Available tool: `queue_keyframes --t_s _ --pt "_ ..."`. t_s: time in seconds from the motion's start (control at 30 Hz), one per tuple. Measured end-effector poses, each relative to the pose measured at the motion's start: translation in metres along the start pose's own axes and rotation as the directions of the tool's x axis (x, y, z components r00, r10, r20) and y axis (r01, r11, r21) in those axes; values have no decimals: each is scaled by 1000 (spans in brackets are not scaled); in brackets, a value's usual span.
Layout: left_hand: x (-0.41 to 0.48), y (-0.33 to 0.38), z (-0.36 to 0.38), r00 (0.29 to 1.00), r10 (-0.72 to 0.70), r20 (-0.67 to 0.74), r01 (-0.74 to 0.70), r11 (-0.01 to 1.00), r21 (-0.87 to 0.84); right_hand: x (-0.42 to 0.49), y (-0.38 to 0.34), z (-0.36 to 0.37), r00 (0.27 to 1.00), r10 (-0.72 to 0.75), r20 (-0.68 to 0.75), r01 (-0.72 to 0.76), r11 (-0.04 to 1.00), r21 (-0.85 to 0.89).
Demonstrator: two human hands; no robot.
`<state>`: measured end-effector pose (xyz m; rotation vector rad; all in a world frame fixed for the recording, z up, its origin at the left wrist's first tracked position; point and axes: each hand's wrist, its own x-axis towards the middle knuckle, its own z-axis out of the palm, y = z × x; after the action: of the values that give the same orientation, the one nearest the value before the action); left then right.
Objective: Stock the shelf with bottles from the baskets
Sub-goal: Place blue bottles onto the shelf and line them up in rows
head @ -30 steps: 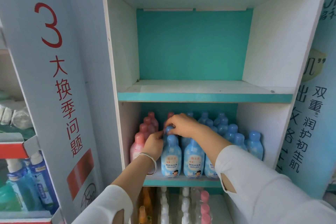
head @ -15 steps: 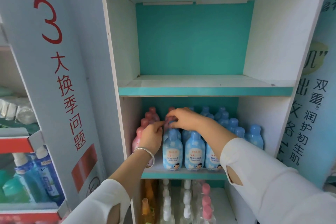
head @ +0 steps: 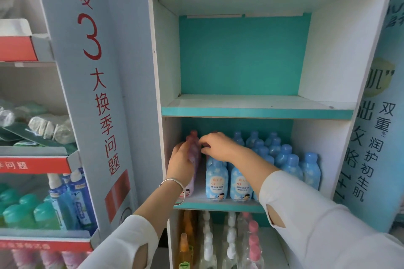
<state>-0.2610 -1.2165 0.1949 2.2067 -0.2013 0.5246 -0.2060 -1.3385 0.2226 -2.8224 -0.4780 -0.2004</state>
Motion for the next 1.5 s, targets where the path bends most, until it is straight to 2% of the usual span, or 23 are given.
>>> queue_keyframes --t_s 0.07,0.17,0.23,0.33,0.4,0.6,0.77,1.0,1.3,1.4,1.5 --pt "3 -10 1 998 -8 62 1 992 122 7 -3 1 1000 1 7 -1 1000 -5" --pt "6 -12 3 991 -93 96 79 986 145 20 -10 1 1000 4 22 -3 999 -43" --pt "8 -19 7 989 -114 96 101 986 129 33 -14 4 999 21 31 -19 998 -61" --pt "11 -30 12 988 -145 47 146 989 -17 50 -18 12 997 75 36 -71 993 -90" --pt "12 -32 12 987 -156 43 158 986 -49 57 -20 19 995 89 44 -83 991 -108" --pt "14 -36 16 987 -163 0 163 985 -50 68 -28 27 993 47 112 -44 999 -29" --pt "12 -34 16 988 -152 -18 152 988 -1 57 -32 13 986 12 167 1 997 -78" --pt "7 -32 16 987 -156 -35 155 988 -18 52 -25 13 992 46 120 -32 993 -113" --pt "5 -34 10 990 -117 79 118 993 1 50 -15 9 986 34 163 -24 998 -61" --pt "10 -33 8 986 -136 93 138 990 -15 46 -5 4 998 38 47 -41 998 54" --pt "18 -29 6 984 -169 55 175 974 -140 38 4 -7 995 45 -90 -32 990 138"
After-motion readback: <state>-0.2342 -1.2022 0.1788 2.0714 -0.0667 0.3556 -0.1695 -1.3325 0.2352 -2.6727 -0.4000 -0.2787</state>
